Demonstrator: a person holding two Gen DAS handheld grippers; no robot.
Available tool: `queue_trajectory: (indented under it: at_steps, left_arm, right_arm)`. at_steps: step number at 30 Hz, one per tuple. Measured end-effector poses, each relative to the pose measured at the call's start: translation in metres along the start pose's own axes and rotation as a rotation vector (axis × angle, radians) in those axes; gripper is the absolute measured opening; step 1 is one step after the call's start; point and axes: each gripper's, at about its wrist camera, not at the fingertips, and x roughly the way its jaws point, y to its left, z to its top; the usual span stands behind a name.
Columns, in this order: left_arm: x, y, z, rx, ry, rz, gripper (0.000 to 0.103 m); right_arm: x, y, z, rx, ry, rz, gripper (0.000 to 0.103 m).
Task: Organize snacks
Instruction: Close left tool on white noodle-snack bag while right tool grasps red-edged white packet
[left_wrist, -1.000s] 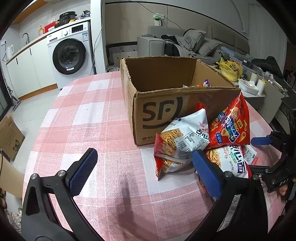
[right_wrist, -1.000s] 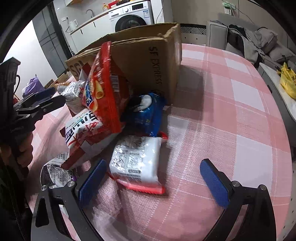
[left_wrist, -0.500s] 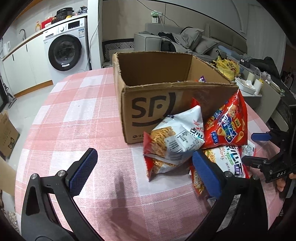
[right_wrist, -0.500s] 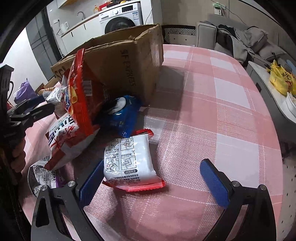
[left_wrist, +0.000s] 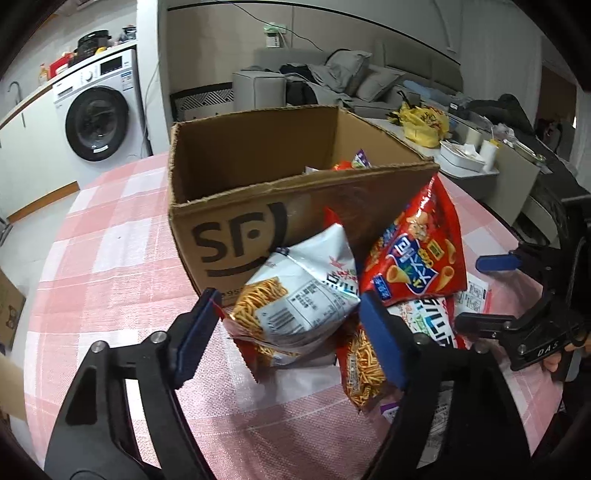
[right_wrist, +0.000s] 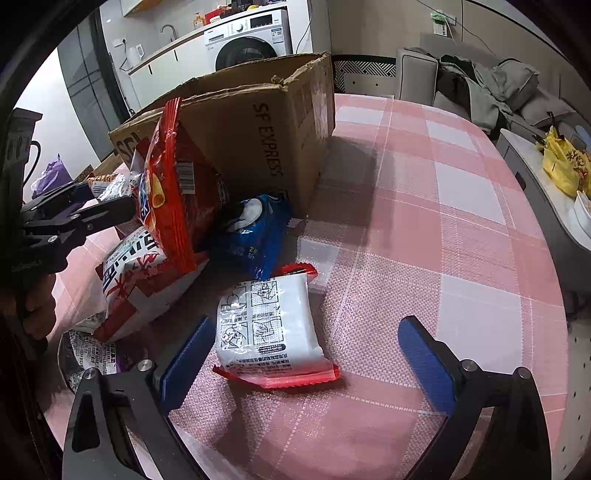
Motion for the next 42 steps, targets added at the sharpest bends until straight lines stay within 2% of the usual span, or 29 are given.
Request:
queue_trajectory:
  at_steps: [1,3,7,9,14,30,32,37,40,42]
  left_arm:
    - [0.001,-0.001,0.0,0.002,0.005,-0.009,0.075]
    - [0.002,0.001,-0.002,-0.003,0.011,-0.029,0.065]
    - [0.001,0.003,-0.004,-0.036,-0.004,-0.052,0.061]
    - [0.0,0.006,-0.005,-0.049,-0.006,-0.065,0.053]
    - [-0.007,0.008,-0.009,-0.043,-0.012,-0.067,0.047]
    - [-0.04,0.024,-0.023,-0.074,-0.049,-0.037,0.046]
    - [-0.043,0.025,-0.023,-0.074,-0.052,-0.035,0.046]
    - [-0.048,0.024,-0.022,-0.075,-0.058,-0.029,0.046]
    - [-0.05,0.022,-0.021,-0.076,-0.063,-0.028,0.046]
    - [-0.052,0.02,-0.02,-0.075,-0.068,-0.024,0.046]
  right_arm:
    - [0.0,0.001,0.0,-0.001,-0.001,0.002,0.101]
    - [0.002,0.0,0.001,-0.003,-0.002,0.006,0.101]
    - [0.003,0.001,0.001,-0.006,-0.005,0.014,0.101]
    - [0.003,0.001,0.001,-0.005,-0.006,0.017,0.1]
    - [0.003,0.002,0.001,-0.01,-0.009,0.021,0.097]
    - [-0.001,0.006,0.0,-0.014,-0.013,0.041,0.087]
    - [-0.002,0.009,0.0,-0.027,-0.011,0.039,0.084]
    - [-0.007,0.01,-0.003,-0.068,0.0,0.056,0.061]
    - [-0.011,0.01,-0.005,-0.091,-0.001,0.069,0.051]
    - [-0.015,0.012,-0.007,-0.121,-0.003,0.06,0.049]
